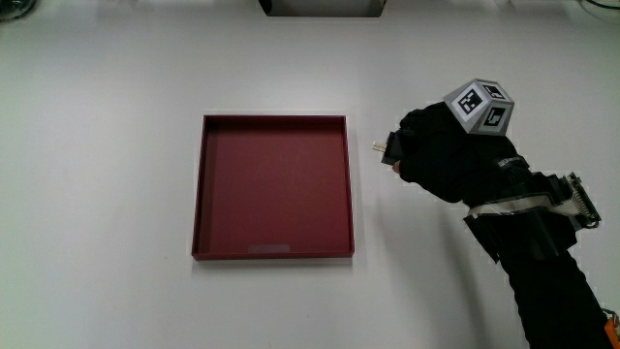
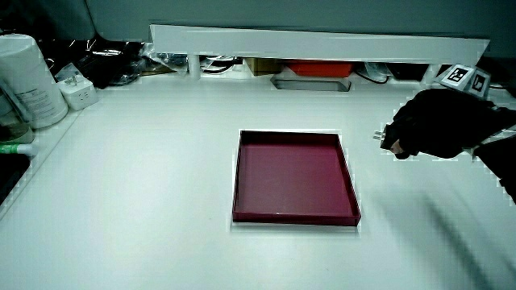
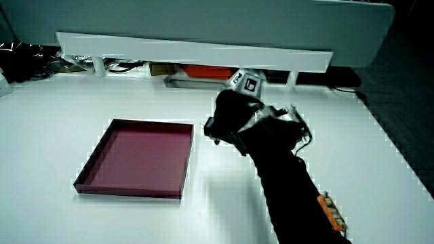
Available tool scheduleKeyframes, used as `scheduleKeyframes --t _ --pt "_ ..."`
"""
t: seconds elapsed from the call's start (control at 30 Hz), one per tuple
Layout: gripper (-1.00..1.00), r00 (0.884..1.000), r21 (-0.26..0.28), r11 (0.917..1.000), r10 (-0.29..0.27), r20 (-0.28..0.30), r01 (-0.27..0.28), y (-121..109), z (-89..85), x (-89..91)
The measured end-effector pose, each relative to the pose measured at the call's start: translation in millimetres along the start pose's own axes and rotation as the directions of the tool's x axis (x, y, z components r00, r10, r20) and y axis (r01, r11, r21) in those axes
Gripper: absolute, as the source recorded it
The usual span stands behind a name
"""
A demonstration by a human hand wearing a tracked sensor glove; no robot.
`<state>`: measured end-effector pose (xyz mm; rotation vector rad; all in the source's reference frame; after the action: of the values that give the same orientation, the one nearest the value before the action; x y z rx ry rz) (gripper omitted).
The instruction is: Place charger on desk
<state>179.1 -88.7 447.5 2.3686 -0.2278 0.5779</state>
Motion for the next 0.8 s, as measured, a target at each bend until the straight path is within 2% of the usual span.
scheduleKeyframes --t 0.2,0.33,0.37,0.47,0.5,0.6,0.67,0.73,0.8 --pt "0.0 0.997 -0.023 0.997 -0.074 -0.011 0.074 7.9 -8.3 29.1" --pt "0.0 0.994 -0.033 0.9931 -0.113 -0.013 0.112 10.7 -15.9 42.5" --pt "0.0 0.991 -0.028 0.9911 -0.131 -0.009 0.13 12.8 -18.8 47.7" --pt "0.0 0.987 -0.059 0.985 -0.163 -0.007 0.162 17.2 -28.2 59.0" --pt "0.0 0.988 -0.055 0.9861 -0.157 -0.006 0.157 16.8 -29.6 59.1" --pt "0.0 0.98 -0.077 0.9768 -0.201 -0.01 0.2 23.3 -40.3 74.3" --pt "0.0 0.978 -0.08 0.9754 -0.206 -0.004 0.205 23.7 -44.0 76.4" --pt "0.0 0.974 -0.091 0.9694 -0.228 0.004 0.228 26.9 -49.6 82.8" --pt "0.0 0.974 -0.1 0.9689 -0.227 0.006 0.226 27.6 -52.4 83.1"
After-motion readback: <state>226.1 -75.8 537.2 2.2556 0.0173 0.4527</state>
